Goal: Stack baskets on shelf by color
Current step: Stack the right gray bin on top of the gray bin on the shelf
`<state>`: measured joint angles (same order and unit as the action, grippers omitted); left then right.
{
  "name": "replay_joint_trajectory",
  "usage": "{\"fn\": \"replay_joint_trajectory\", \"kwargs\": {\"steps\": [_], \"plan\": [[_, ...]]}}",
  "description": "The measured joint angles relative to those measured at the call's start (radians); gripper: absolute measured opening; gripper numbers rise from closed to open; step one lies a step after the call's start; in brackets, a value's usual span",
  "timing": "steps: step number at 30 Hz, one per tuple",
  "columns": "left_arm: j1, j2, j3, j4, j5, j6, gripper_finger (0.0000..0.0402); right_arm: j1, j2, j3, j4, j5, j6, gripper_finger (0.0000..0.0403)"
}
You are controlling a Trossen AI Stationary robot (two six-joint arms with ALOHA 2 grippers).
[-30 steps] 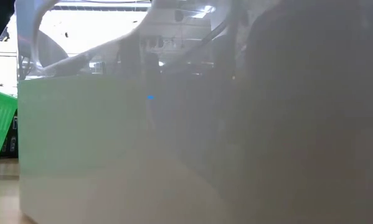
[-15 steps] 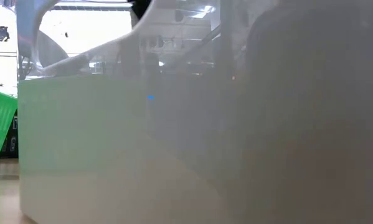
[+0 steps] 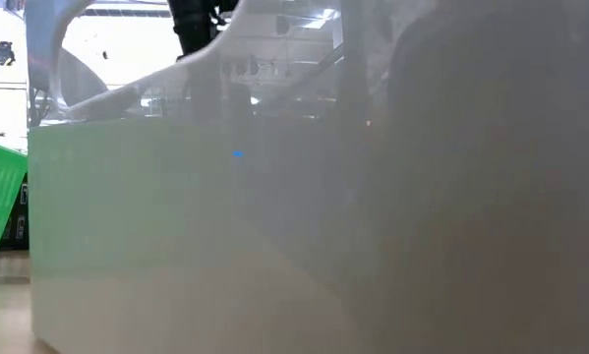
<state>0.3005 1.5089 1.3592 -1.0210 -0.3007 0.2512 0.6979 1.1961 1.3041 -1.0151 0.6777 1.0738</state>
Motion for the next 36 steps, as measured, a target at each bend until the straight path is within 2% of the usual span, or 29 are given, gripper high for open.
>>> {"fn": "replay_joint_trajectory", "kwargs": {"steps": [6,13,24,36], "plan": [[0.038,-0.001,-0.023,-0.011,0.103,-0.019,0.0000,0.000,0.000,0.000,-0.001,0.000,0.016,0.0264],[0.036,-0.001,-0.023,-0.004,0.171,0.015,0.0000,0.000,0.000,0.000,-0.001,0.000,0.018,0.0264],[0.040,0.002,-0.023,-0.012,0.146,0.015,0.0000,0.000,0.000,0.000,-0.002,0.000,0.018,0.0264],[0.048,0.085,-0.022,-0.016,0.149,0.029,0.0000,0.000,0.000,0.000,-0.007,0.000,0.018,0.0264]]}}
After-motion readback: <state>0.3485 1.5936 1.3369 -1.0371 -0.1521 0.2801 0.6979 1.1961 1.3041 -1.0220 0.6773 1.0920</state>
